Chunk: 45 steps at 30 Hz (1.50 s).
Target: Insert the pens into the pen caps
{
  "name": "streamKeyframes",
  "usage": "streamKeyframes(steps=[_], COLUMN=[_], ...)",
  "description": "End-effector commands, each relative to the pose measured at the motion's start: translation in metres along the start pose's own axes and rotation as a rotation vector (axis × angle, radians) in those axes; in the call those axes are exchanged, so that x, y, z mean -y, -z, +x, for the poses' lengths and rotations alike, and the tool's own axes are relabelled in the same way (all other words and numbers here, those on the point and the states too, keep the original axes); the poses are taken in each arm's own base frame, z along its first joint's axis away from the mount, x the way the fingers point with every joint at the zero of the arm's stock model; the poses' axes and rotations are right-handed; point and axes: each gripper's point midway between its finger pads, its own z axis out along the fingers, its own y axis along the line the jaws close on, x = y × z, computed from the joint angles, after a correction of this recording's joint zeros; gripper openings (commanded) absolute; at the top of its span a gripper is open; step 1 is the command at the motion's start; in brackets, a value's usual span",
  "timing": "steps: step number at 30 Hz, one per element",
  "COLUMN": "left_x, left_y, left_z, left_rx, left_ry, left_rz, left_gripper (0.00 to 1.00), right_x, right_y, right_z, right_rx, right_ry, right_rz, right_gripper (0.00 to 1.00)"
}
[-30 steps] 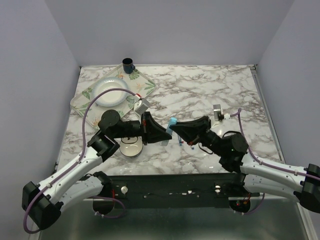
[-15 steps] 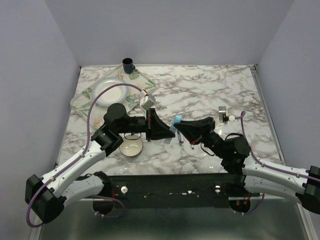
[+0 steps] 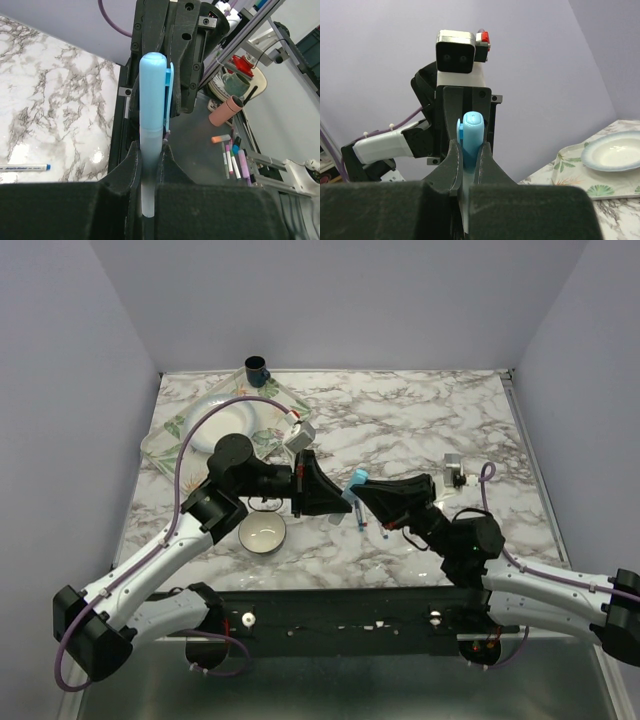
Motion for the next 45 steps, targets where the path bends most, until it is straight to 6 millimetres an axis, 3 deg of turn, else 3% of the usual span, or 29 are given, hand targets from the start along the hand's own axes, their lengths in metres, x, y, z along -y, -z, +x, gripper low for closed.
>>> streamKeyframes(steps=[1,6,10,11,13,14,17,20,23,26,30,32,41,44,45], left_x=[0.025,0.021,0.005,0.005,-0.007,-0.011,-0.018,-0.026,-0.041,-0.072,-0.121,-0.147,-0.214,-0.229,-0.233], left_y=[0.023,0.024,0.027,0.029,0.03,0.031,0.033,0.036,0.039,0.04,0.039,0.036,0.011,0.006,0.002], left_z=[-0.143,-0.129,-0.107,-0.103,-0.085,-0.075,-0.061,-0.046,-0.037,-0.022,0.021,0.048,0.15,0.167,0.164], left_rx=[0.474,0.432,0.392,0.388,0.357,0.344,0.326,0.305,0.302,0.291,0.246,0.218,0.12,0.105,0.113], left_ry=[-0.348,-0.335,-0.303,-0.302,-0.263,-0.246,-0.212,-0.171,-0.093,0.06,0.269,0.387,0.669,0.708,0.707], left_rz=[-0.117,-0.129,-0.184,-0.189,-0.211,-0.22,-0.24,-0.269,-0.332,-0.444,-0.578,-0.633,-0.747,-0.791,-0.787], left_gripper=[0.0,0.0,0.0,0.0,0.0,0.0,0.0,0.0,0.0,0.0,0.0,0.0,0.0,0.0,0.0], right_x=[-0.02,-0.02,-0.012,-0.016,-0.004,-0.004,-0.008,-0.009,-0.003,0.004,0.017,0.016,0.025,0.024,0.022], right_y=[0.112,0.094,0.064,0.051,0.042,0.037,0.027,0.031,0.044,0.059,0.081,0.085,0.111,0.116,0.117], right_z=[0.183,0.166,0.135,0.116,0.097,0.085,0.045,0.022,0.017,0.015,0.017,0.008,0.025,0.024,0.022], right_rx=[-0.801,-0.732,-0.625,-0.566,-0.503,-0.469,-0.376,-0.335,-0.33,-0.318,-0.309,-0.267,-0.311,-0.301,-0.293], right_ry=[-0.209,-0.187,-0.135,-0.131,-0.107,-0.089,-0.052,-0.062,-0.088,-0.109,-0.14,-0.155,-0.181,-0.194,-0.197], right_rz=[-0.143,-0.109,-0.01,0.005,0.105,0.117,0.16,0.208,0.265,0.31,0.386,0.388,0.421,0.408,0.401], right_gripper=[0.01,0.01,0.03,0.12,0.23,0.42,0.7,0.85,0.93,1.0,1.0,1.0,1.0,1.0,1.0])
